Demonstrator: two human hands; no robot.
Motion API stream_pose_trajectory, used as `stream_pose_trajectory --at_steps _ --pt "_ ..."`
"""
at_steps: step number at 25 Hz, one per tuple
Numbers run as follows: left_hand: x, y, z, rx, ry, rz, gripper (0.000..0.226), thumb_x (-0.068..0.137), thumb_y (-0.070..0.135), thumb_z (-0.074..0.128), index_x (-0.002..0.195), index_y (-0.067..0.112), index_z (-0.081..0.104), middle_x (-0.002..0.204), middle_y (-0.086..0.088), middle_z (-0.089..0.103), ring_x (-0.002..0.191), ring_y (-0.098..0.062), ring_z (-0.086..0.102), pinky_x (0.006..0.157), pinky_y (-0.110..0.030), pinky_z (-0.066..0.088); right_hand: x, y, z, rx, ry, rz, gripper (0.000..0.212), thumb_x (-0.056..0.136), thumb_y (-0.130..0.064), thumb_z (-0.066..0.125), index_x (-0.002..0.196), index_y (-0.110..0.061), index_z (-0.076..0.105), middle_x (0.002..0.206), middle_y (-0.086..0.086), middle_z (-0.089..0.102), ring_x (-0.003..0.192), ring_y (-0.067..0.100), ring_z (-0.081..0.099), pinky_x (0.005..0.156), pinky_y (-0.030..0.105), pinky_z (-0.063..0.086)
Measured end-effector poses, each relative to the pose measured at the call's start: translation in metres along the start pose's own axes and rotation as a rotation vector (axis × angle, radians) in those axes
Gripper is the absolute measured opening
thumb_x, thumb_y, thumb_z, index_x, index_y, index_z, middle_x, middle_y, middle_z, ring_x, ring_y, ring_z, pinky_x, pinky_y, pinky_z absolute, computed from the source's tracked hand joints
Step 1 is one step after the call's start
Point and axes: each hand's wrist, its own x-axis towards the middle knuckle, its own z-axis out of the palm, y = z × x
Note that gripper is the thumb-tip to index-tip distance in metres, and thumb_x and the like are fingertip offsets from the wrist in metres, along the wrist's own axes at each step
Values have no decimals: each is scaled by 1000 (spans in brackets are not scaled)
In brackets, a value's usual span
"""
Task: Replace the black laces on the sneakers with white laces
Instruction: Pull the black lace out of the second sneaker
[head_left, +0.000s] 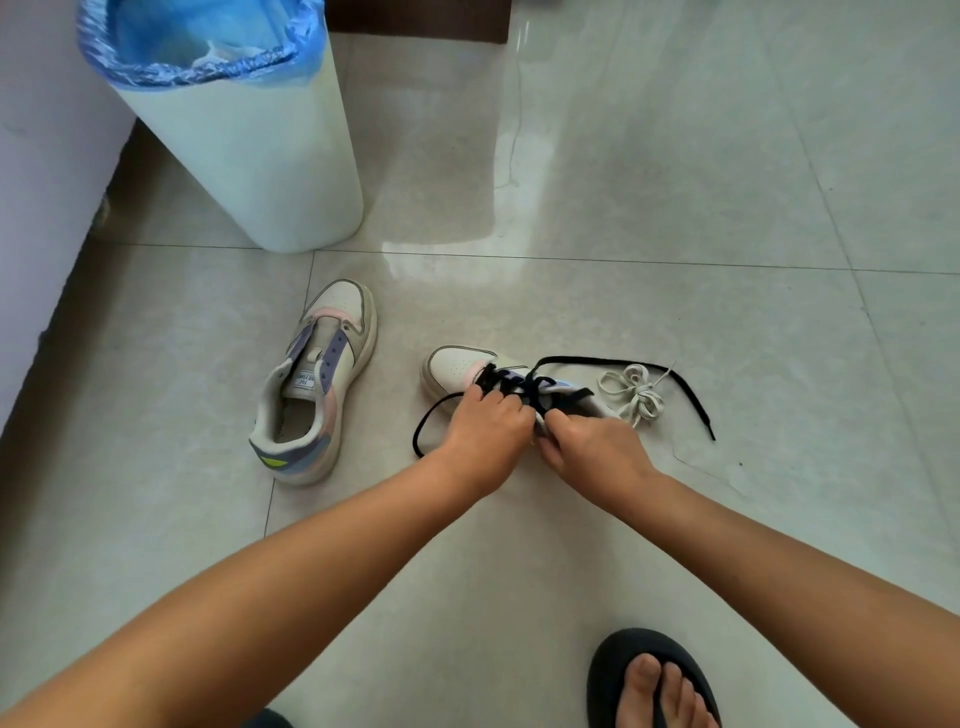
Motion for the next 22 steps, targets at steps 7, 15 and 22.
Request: stream_pose_trajectory --at_steps 7,15,22 --pt "-63 -60 44 269 -958 -102 50 96 15 43 144 20 34 140 -1 47 124 -26 51 77 -33 44 3 7 -8 61 -109 212 24 80 -24 71 74 -4 59 59 11 64 51 28 63 44 26 31" --pt "-27 -23 -3 -345 2 -335 32 100 33 34 121 14 48 120 -7 53 108 -29 54 78 -36 43 14 -18 -33 1000 -474 687 10 93 -16 54 86 -15 60 68 2 66 54 13 58 51 22 45" --pt "-18 6 6 -432 -162 -494 30 99 26 38 122 7 37 117 -14 60 104 -34 59 66 -31 34 20 7 -13 880 -423 722 20 88 -29 63 75 -18 53 74 0 57 71 18 54 72 37 49"
